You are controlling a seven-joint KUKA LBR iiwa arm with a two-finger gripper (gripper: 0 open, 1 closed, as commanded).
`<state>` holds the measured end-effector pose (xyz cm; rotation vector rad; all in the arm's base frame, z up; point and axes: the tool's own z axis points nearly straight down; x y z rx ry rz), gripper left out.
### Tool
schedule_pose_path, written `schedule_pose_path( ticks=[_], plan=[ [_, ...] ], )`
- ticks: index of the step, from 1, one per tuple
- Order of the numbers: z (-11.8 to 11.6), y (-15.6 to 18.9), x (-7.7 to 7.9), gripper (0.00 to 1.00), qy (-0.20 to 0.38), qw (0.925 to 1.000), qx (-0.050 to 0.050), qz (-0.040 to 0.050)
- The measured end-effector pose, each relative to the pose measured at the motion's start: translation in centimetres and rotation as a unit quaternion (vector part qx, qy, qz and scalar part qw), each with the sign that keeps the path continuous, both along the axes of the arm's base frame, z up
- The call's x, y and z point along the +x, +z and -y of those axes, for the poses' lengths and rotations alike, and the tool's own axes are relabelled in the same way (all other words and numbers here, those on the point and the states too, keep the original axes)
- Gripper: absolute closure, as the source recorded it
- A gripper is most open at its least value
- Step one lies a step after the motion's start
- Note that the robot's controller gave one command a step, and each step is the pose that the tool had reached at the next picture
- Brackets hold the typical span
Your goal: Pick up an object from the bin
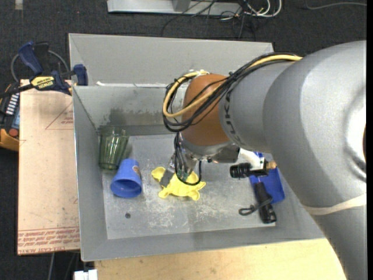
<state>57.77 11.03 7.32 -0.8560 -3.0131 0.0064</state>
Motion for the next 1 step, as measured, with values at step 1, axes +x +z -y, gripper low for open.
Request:
schedule_pose_path(
  ticks=[1],
  plan=[
    [0.05, 0.61, -0.23, 1.0, 0.0, 1.0, -0.001, -0.0031]
  ],
)
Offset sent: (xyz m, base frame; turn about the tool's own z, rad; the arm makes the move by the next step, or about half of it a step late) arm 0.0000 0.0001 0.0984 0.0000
